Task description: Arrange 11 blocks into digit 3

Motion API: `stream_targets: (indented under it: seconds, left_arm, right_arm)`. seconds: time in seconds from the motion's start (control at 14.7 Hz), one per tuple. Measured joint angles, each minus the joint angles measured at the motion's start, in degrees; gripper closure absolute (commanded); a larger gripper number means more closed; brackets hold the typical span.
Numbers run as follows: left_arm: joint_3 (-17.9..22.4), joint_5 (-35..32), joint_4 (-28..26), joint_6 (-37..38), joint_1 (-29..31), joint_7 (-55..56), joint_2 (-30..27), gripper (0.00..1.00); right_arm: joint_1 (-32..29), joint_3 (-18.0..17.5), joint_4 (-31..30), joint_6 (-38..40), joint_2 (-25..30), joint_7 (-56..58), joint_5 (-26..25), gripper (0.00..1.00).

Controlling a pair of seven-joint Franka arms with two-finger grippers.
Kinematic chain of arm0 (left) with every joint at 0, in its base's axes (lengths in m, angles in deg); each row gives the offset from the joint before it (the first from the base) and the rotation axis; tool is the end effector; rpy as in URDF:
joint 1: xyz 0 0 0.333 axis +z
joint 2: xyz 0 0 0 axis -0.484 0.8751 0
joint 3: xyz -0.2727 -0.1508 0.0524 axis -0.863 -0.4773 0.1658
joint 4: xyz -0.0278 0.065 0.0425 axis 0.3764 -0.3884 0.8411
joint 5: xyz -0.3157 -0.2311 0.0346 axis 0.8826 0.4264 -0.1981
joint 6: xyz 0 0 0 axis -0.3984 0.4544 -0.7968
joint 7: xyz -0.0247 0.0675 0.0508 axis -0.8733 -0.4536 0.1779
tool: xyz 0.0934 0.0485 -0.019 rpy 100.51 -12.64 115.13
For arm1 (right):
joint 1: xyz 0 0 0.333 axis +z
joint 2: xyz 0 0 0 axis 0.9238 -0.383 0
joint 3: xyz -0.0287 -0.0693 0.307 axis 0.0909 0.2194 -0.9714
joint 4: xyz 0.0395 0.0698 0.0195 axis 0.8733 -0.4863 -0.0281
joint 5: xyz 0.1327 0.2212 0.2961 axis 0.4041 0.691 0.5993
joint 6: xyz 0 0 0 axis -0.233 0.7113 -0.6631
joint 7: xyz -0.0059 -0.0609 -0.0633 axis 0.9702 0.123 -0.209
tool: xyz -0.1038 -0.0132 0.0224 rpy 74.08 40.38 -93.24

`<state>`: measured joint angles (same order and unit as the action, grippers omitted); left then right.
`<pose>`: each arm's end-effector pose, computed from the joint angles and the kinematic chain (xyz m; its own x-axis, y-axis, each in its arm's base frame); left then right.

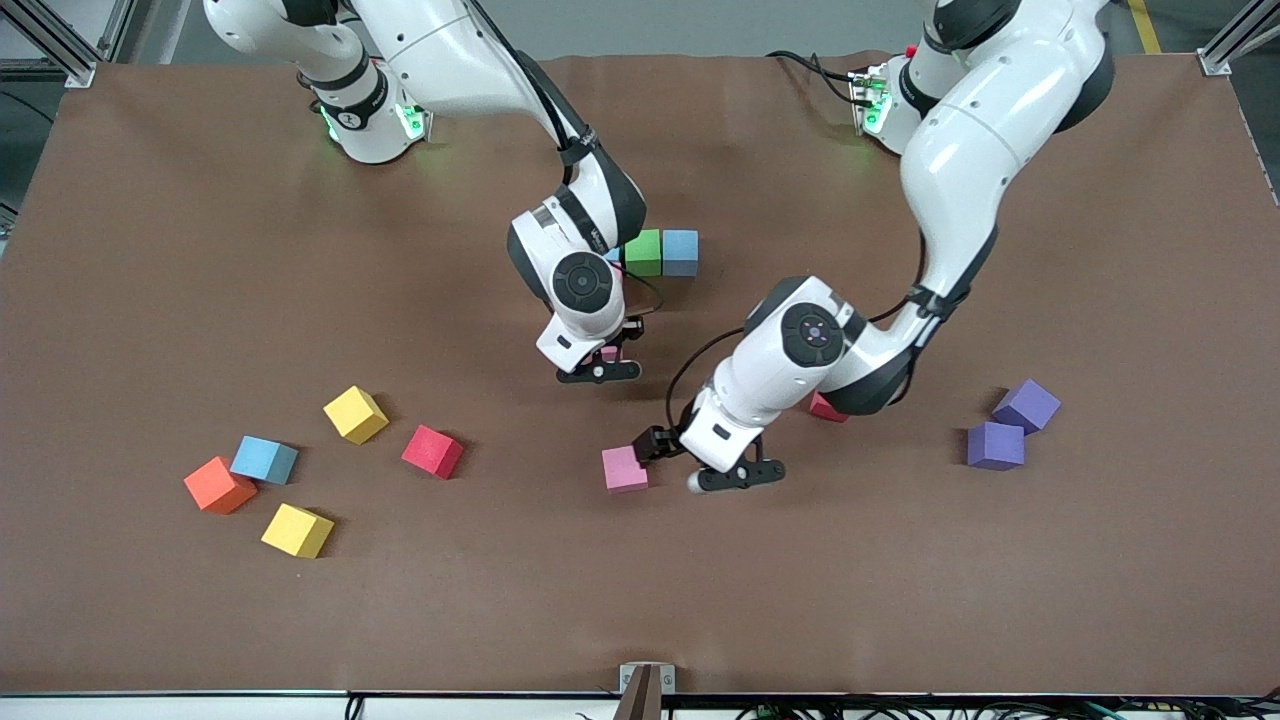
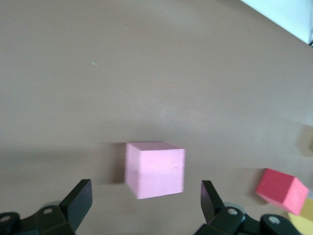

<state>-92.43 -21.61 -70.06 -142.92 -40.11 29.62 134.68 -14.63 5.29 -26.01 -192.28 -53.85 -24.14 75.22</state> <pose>0.6427 -0.4465 0.2813 0.9635 0.2547 0.0822 0.1894 -0.8659 0.4629 0.4921 0.4618 0.2080 0.9825 0.0416 -0.1816 0.0426 -0.9991 0.0020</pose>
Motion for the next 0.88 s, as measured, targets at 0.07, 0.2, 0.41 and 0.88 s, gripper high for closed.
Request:
stream_targets:
  seconds: [0.07, 0.2, 0.41, 0.88]
  left_arm:
    - [1.0, 0.0, 1.0, -1.1, -1.5, 1.1, 1.2, 0.02]
    - [5.5, 0.0, 2.9, -2.1, -5.5, 2.2, 2.7, 0.02]
    - [7.7, 0.0, 4.1, -2.3, -7.7, 2.5, 4.5, 0.02]
    - [7.8, 1.3, 9.6, -2.9, -10.2, 2.5, 9.5, 0.02]
  right_arm:
    - [0.2, 0.0, -0.1, 0.0, 0.2, -0.6, 0.0, 0.93]
    - [0.2, 0.1, -0.8, -0.4, 1.0, -1.0, 0.0, 0.93]
    - [0.2, 0.3, -2.1, -1.2, 2.6, -1.0, 0.0, 0.92]
    - [0.7, 0.3, -5.5, -6.2, 2.8, -1.0, 0.0, 0.92]
